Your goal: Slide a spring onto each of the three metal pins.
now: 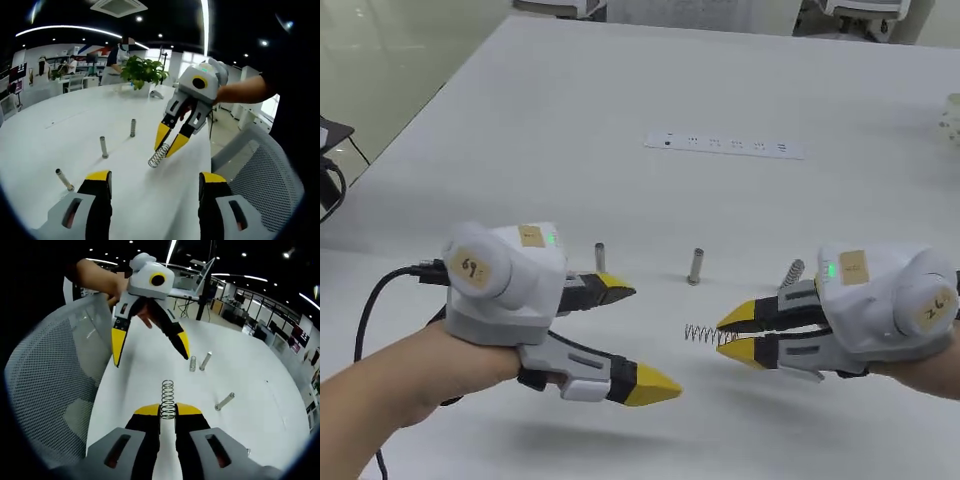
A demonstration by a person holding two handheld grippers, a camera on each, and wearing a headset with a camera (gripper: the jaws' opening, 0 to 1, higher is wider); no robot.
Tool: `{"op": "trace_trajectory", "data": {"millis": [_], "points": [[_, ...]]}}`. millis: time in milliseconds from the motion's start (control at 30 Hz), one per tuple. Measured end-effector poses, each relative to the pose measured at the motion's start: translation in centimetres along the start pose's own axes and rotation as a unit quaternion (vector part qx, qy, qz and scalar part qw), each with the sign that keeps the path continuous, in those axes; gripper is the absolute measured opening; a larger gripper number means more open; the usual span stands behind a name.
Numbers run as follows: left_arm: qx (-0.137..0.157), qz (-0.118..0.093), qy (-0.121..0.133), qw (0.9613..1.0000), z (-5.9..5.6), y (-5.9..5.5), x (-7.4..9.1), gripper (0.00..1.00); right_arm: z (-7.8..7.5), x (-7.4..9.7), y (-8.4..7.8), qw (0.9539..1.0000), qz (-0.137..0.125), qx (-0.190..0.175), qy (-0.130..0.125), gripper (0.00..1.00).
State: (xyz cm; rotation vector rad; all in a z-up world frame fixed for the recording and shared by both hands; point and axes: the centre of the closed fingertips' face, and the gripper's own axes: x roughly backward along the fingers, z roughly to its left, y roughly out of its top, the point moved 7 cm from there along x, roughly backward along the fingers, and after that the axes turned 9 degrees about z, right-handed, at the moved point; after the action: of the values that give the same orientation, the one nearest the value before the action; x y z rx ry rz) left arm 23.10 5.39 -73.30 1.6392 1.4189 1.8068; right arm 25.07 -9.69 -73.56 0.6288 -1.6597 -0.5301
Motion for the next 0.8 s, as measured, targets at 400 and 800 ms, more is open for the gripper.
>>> {"op": "trace_trajectory", "data": {"millis": [400, 800], "points": [[-0.023, -0.010, -0.026, 0.9994, -0.3, 1.2, -1.6, 0.38, 0.3, 0.7, 0.8, 0.9997, -0.015, 0.010, 0.017, 0.08], [-0.032, -0.023, -0.038, 0.9985, -0.8, 1.8, -2.3, 0.17, 0.3, 1.3, 1.2, 0.9993, -0.029, 0.004, 0.024, 0.08]]}}
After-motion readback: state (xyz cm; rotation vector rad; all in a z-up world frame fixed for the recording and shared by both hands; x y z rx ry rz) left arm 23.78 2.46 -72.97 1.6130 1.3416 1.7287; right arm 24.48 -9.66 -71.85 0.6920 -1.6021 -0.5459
